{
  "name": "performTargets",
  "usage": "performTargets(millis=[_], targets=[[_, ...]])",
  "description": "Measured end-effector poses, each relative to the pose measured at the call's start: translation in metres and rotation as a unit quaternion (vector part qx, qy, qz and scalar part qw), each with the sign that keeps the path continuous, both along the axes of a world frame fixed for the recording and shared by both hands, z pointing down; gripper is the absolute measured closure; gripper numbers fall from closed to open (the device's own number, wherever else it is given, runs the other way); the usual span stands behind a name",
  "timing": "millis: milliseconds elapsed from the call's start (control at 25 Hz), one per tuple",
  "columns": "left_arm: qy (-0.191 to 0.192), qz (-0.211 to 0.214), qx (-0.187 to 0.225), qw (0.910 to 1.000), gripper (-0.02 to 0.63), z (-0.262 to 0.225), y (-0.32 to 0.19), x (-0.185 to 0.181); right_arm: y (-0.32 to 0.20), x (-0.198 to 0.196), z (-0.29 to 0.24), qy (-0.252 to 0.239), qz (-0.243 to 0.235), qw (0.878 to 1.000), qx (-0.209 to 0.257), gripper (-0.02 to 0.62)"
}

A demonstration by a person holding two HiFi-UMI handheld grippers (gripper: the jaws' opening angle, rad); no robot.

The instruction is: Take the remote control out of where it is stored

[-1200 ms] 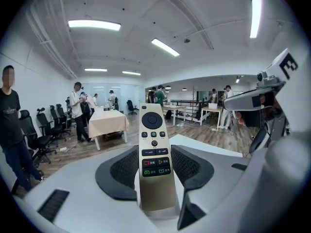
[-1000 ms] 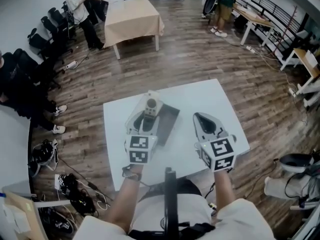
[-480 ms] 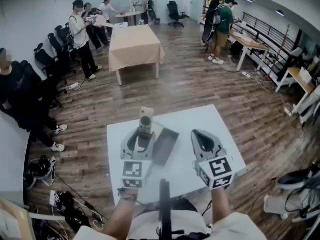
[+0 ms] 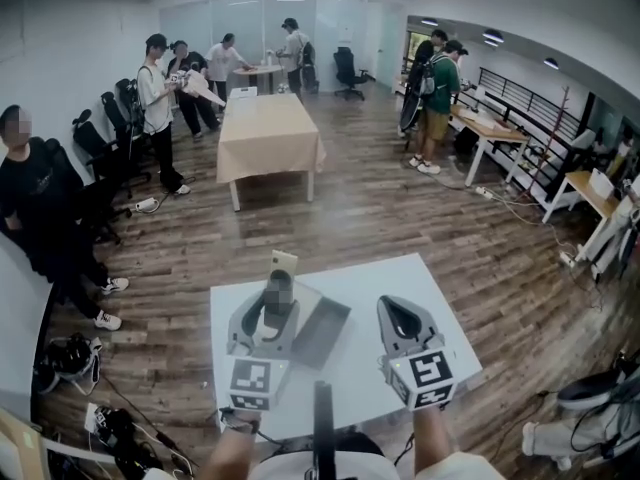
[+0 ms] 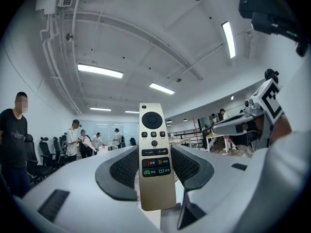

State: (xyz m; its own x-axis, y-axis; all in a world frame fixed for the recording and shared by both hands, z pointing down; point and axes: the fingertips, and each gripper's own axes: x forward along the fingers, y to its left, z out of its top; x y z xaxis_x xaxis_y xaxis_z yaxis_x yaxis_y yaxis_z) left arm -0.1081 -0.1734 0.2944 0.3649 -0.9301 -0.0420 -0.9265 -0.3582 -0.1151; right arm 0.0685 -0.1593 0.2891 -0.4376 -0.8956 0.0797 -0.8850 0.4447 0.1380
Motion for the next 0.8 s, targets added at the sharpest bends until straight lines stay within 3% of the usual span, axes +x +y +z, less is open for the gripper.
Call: performTargets(millis=[800], targets=[[0.001, 0.006, 0.011, 0.9999, 0.402, -0.006, -0.011, 0.003, -0.012, 0.000, 0.003, 0.011, 0.003, 1.000, -0.007, 0.597]])
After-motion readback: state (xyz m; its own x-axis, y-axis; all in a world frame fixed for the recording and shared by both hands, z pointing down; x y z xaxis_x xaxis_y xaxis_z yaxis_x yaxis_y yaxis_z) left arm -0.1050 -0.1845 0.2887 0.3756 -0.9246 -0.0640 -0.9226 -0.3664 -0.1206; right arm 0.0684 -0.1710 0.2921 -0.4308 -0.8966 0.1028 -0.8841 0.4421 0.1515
